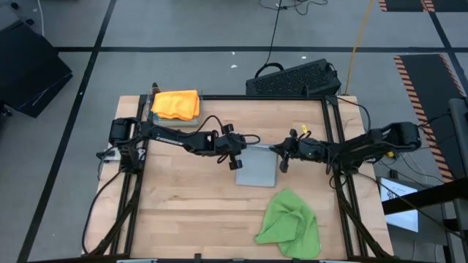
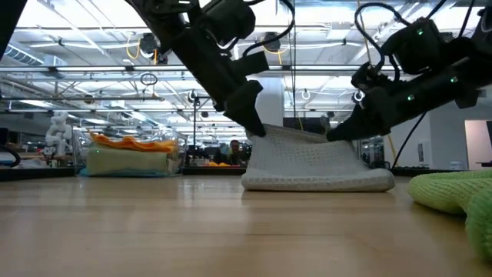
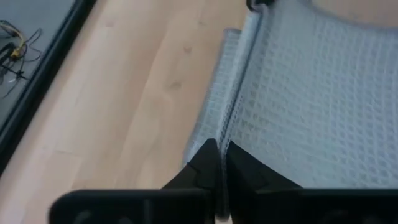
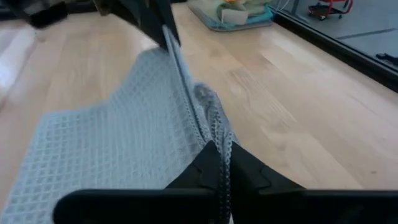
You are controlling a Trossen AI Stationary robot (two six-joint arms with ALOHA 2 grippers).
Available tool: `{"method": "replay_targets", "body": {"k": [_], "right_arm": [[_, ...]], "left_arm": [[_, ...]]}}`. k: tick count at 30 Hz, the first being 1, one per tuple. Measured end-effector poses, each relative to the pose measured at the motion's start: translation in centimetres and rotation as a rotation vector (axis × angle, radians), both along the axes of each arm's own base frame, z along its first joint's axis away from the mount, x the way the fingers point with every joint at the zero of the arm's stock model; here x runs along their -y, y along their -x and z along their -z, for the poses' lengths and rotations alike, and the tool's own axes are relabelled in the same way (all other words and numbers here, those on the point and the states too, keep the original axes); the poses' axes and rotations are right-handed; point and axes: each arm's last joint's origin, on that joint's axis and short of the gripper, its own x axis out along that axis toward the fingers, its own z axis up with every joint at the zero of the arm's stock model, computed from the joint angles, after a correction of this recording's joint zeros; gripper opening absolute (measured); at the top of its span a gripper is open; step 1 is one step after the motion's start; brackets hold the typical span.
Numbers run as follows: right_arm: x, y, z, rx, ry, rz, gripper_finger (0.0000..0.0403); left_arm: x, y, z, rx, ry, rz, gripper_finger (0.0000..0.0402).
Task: Fold microfiber towels
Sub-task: Fold the gray microfiber cloth
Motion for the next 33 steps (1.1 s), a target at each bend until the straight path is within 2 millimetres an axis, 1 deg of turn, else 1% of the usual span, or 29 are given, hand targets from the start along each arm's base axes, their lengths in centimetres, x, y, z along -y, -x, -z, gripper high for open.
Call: {"method": "replay_targets", "body": {"k": [4, 8, 11, 14, 18, 21, 24, 26, 28, 30, 33], "right_arm": [[0.4, 0.2, 0.7, -0.034, -0.031, 0.035, 0.0048], [0.9, 0.2, 0.7, -0.035, -0.024, 0.078, 0.0099], [1.0, 0.3, 0.2, -0.005, -0.016, 0.085, 0.0128], [1.0, 0.5, -0.5, 0.03, -0.033, 0.091, 0.0144], [0.3, 1.0, -1.3, 0.044, -0.069, 0.071, 0.015], [-0.8, 1.3, -1.3, 0.002, -0.095, -0.006, 0.0149], [-2.8, 1.4, -1.0, -0.04, -0.121, -0.154, 0.0147], [-4.4, 1.5, -0.8, -0.063, -0.119, -0.249, 0.0148], [-6.0, 1.7, -0.5, -0.088, -0.096, -0.314, 0.0153], [-7.4, 2.0, -0.3, -0.09, -0.07, -0.338, 0.0161], [-8.9, 2.2, -0.2, -0.065, -0.052, -0.348, 0.0181]], "left_arm": [[-0.4, 0.1, 0.0, 0.003, -0.004, -0.026, 0.0064], [-0.6, 0.1, 0.0, 0.01, -0.032, -0.068, 0.0114], [-0.7, 0.1, -0.1, 0.012, -0.048, -0.093, 0.0141], [-0.6, 0.1, -0.1, 0.023, -0.029, -0.109, 0.0152], [0.3, 0.0, -0.1, 0.046, 0.019, -0.123, 0.0148], [2.1, -0.1, -0.1, 0.05, 0.053, -0.07, 0.0139], [4.9, -0.1, 0.0, 0.048, 0.06, 0.007, 0.0133], [6.9, 0.1, -0.1, 0.049, 0.043, 0.044, 0.0136], [9.0, 0.4, -0.1, 0.045, 0.015, 0.079, 0.0148], [11.0, 0.7, 0.1, 0.049, -0.011, 0.11, 0.0166], [13.6, 1.0, 1.1, 0.036, -0.047, 0.156, 0.0202]]}}
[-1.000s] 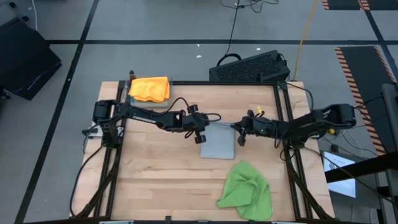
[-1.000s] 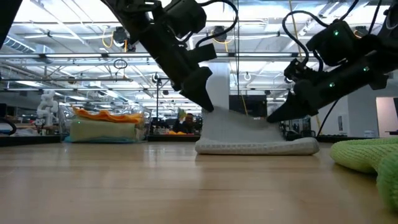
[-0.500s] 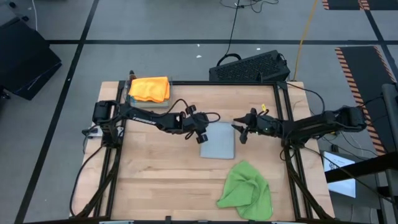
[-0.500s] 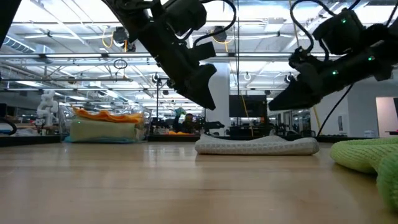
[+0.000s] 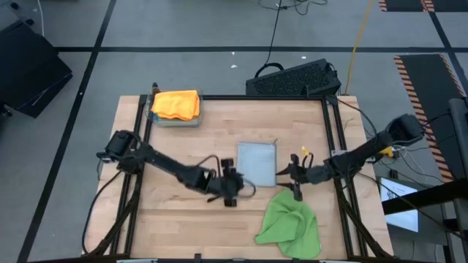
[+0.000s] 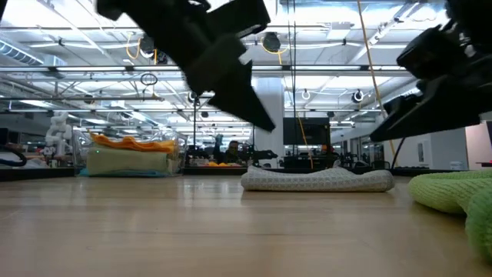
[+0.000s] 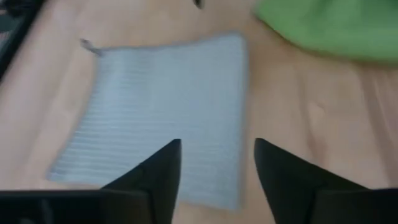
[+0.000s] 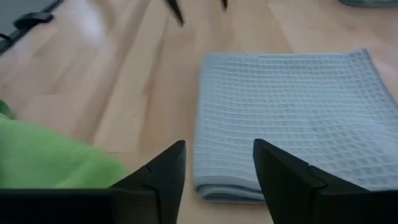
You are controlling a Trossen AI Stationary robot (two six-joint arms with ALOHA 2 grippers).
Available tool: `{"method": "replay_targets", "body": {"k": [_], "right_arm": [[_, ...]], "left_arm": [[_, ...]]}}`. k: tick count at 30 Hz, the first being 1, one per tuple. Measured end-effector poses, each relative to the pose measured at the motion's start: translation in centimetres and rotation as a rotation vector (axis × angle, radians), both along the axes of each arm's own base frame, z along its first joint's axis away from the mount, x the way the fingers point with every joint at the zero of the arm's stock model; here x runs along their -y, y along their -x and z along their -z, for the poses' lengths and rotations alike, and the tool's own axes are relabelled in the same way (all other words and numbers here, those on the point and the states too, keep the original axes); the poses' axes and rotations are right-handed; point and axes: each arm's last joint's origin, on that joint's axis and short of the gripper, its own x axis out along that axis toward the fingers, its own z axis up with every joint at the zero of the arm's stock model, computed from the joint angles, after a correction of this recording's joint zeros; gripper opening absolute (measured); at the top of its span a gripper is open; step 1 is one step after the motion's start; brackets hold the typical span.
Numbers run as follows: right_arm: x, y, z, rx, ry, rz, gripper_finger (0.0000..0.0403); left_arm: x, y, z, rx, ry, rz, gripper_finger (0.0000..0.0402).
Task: Fold microfiber towels
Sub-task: Fold the gray microfiber cloth
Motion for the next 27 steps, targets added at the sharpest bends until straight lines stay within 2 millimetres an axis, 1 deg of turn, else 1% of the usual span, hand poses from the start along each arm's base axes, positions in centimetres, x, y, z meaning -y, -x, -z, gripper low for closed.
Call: {"method": "replay_targets", "body": {"k": [3, 6, 8, 10, 14, 18, 23, 27], "right_arm": [[-1.0, 0.1, 0.3, 0.018, 0.004, 0.008, 0.02], [-1.5, 0.0, 0.9, 0.017, 0.021, 0.011, 0.0211], [-1.8, -0.2, 1.1, 0.026, 0.016, 0.006, 0.0214], [-1.9, -0.4, 1.5, 0.027, 0.012, 0.008, 0.0214], [-2.2, -1.0, 1.9, 0.044, 0.006, 0.012, 0.0215], [-2.4, -1.5, 2.3, 0.032, 0.013, 0.018, 0.0215], [-2.5, -2.0, 2.6, 0.027, 0.044, 0.06, 0.0215], [-2.7, -2.2, 2.5, 0.027, 0.054, 0.058, 0.0215]], "left_arm": [[1.8, 0.3, 1.9, -0.059, -0.054, 0.056, 0.0233], [2.7, 0.4, 3.9, -0.113, -0.139, 0.097, 0.0248], [2.6, 0.3, 4.7, -0.129, -0.171, 0.094, 0.025], [1.9, -0.1, 5.3, -0.138, -0.179, 0.07, 0.0245], [0.0, -0.8, 5.6, -0.131, -0.161, 0.018, 0.022], [-1.3, -1.1, 5.7, -0.164, -0.108, 0.05, 0.019], [-2.3, -1.3, 5.8, -0.197, -0.045, 0.064, 0.0144], [-2.6, -1.4, 5.8, -0.205, -0.027, 0.094, 0.0089]]}}
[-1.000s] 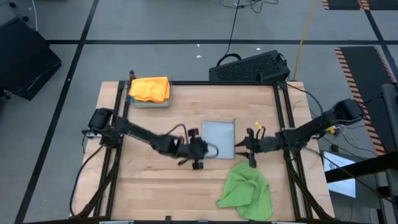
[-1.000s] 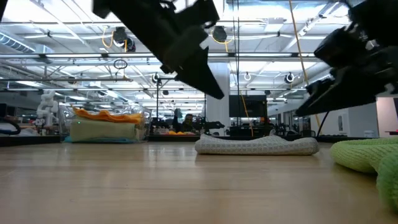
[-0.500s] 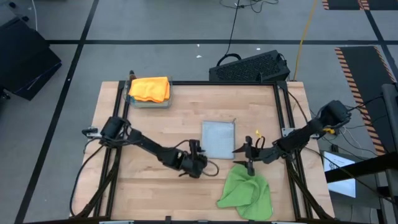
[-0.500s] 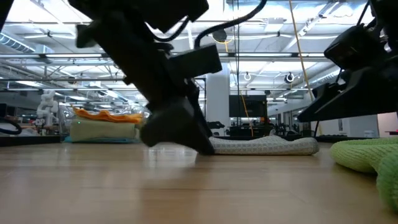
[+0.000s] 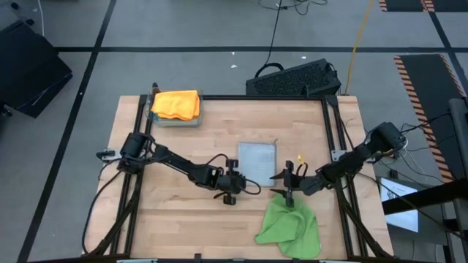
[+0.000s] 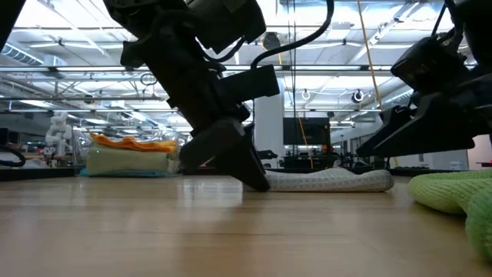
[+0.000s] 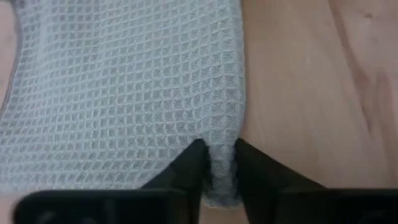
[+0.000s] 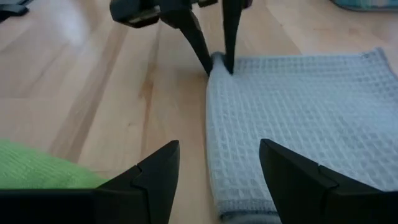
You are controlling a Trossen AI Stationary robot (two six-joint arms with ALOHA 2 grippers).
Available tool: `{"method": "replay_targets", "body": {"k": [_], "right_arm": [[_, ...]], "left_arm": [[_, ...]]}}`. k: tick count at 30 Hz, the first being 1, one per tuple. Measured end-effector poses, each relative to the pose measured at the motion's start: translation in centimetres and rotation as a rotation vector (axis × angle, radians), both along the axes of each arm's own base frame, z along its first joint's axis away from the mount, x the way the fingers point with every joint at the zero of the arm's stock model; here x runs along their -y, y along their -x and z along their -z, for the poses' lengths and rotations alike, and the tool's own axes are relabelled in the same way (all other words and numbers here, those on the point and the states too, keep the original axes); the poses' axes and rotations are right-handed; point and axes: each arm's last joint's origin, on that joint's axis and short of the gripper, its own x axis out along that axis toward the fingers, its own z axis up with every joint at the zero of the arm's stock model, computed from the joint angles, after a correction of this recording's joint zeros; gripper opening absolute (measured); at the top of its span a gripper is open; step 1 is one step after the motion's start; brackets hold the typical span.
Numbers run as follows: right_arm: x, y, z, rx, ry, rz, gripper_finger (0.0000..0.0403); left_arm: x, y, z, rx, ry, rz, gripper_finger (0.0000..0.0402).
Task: Fold microfiber towels
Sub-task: Fold the gray microfiber cloth
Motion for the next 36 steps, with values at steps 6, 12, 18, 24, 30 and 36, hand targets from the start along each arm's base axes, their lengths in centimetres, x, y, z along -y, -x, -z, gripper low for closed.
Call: {"method": "replay_targets", "body": {"k": [6, 12, 18, 24, 30, 36], "right_arm": [[-1.2, -0.7, -0.6, -0.022, 0.067, -0.062, 0.0215], [-2.6, -1.6, -1.5, -0.032, 0.189, -0.106, 0.0222], [-2.8, -1.1, -1.2, -0.08, 0.327, -0.038, 0.0262], [-3.3, -0.8, -1.2, -0.067, 0.283, -0.054, 0.028], [-3.3, -0.8, -0.8, -0.083, 0.277, -0.037, 0.0262], [-2.9, -1.7, 0.4, -0.074, 0.282, 0.011, 0.0237]], "left_arm": [[-0.1, 0.1, -0.4, -0.006, 0.006, 0.024, 0.0012], [-0.3, 0.4, -3.0, 0.061, 0.043, -0.01, 0.0023], [-0.6, 0.7, -5.0, 0.104, 0.11, -0.041, 0.001], [-1.5, 0.9, -5.7, 0.123, 0.179, -0.132, 0.0019], [-2.0, 0.8, -5.8, 0.131, 0.215, -0.168, 0.0014], [-2.0, 0.8, -5.8, 0.129, 0.218, -0.169, 0.0015]]}}
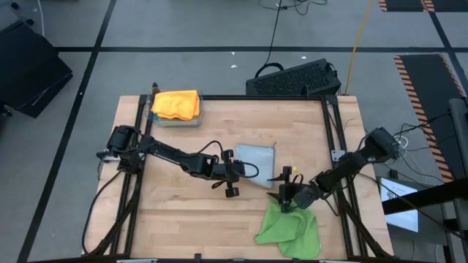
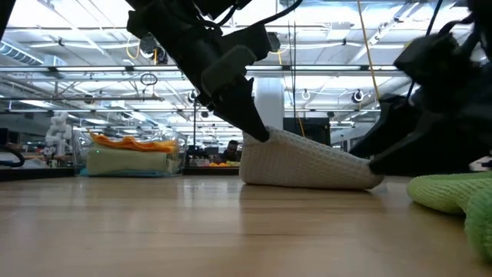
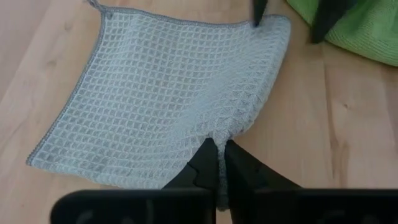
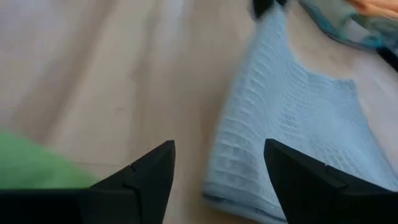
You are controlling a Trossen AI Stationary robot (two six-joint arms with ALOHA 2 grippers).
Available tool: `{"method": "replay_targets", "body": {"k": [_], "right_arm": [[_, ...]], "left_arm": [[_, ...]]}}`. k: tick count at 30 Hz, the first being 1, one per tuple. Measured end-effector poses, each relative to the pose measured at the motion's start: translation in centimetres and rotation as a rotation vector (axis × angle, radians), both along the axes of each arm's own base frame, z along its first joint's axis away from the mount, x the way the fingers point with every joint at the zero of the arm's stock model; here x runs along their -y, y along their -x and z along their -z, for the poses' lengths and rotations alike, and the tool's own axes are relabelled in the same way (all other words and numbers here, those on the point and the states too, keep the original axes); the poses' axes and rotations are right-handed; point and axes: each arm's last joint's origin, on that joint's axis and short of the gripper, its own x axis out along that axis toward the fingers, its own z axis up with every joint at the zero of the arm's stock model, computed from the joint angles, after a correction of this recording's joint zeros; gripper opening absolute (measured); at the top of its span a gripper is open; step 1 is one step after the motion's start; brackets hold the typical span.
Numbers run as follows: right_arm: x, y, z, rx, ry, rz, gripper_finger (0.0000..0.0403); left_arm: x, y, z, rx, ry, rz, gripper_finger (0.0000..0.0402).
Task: Fold microfiber towels
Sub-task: Fold the gray microfiber cloth
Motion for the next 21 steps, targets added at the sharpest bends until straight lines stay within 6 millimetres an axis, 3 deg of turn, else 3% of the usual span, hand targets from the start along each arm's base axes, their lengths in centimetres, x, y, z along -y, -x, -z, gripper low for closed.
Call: {"method": "replay_targets", "body": {"k": [8, 16, 21], "right_arm": [[0.9, -0.5, 1.7, -0.038, -0.046, 0.071, 0.0167], [0.6, -0.6, 0.3, -0.01, -0.118, 0.01, 0.002], [0.2, -0.6, -1.1, 0.007, -0.252, -0.073, 0.0019]], "left_arm": [[0.0, 0.0, 0.0, -0.004, 0.006, -0.007, 0.0021], [0.7, 0.2, 0.1, -0.017, 0.045, 0.016, 0.0015], [2.7, 0.5, 0.1, -0.013, 0.093, 0.088, 0.0019]]}}
